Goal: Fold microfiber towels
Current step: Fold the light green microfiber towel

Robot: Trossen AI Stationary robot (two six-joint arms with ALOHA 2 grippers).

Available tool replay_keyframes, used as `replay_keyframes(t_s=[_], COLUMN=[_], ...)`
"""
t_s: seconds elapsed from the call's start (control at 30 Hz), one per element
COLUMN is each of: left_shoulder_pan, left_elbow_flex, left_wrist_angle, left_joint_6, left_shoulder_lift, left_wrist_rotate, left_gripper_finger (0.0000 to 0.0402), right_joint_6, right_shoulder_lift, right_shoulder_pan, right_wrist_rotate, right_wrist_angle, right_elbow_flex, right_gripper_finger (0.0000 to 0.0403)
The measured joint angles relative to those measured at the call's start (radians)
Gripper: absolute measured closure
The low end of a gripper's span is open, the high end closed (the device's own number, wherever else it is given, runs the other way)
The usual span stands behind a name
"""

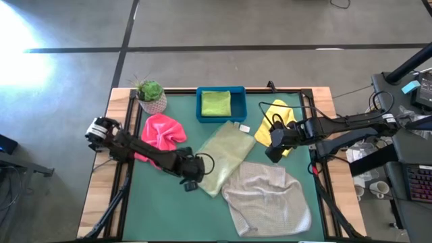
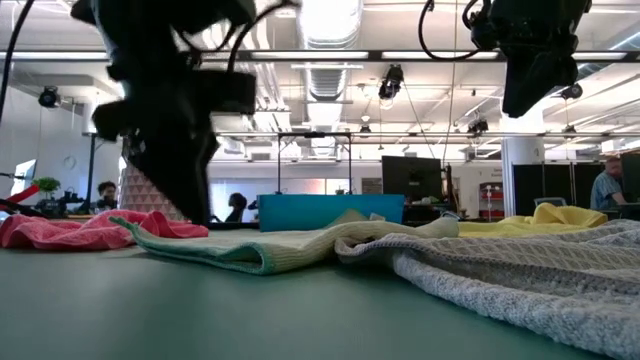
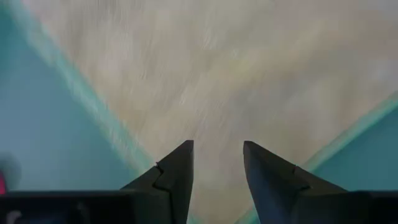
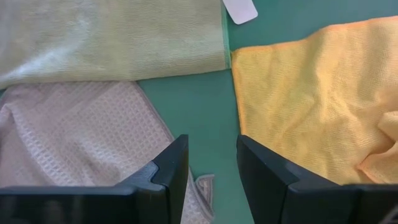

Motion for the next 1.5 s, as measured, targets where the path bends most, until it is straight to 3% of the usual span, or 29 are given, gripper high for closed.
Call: replay_keyframes(t_s=[0.37,0.57,0.7,0.9,1.13,1.3,1.5], left_shoulder_pan=[0.007,-0.039,-0.085,-0.144,-0.178,-0.187,-0.221], left_elbow_flex=[-0.103,-0.118,-0.118,-0.124,-0.129,-0.084,-0.029], left_wrist_angle=[0.086,0.117,0.187,0.287,0.422,0.437,0.417], left_joint_6=[-0.217,-0.486,-0.686,-0.842,-0.840,-0.662,-0.498], left_shoulder_lift=[0.008,0.008,0.009,0.011,0.017,0.002,-0.055], left_wrist_rotate=[0.116,0.172,0.263,0.288,0.290,0.287,0.278], left_gripper_finger=[0.0276,0.0276,0.0276,0.0276,0.0276,0.0276,0.0276], right_joint_6=[-0.014,-0.019,-0.038,-0.051,-0.036,-0.019,-0.073], right_shoulder_lift=[0.000,0.000,0.000,0.000,0.001,0.001,0.021], right_shoulder_pan=[0.000,0.000,0.000,0.000,0.000,0.032,0.141], right_wrist_rotate=[0.000,0.000,0.000,0.008,-0.004,-0.113,-0.124], right_wrist_angle=[0.000,0.000,0.000,0.000,0.006,0.106,0.308], right_elbow_flex=[-0.001,-0.001,-0.002,-0.003,-0.004,-0.005,-0.005], right_gripper_finger=[0.0275,0.0275,0.0275,0.0275,0.0275,0.0275,0.0275])
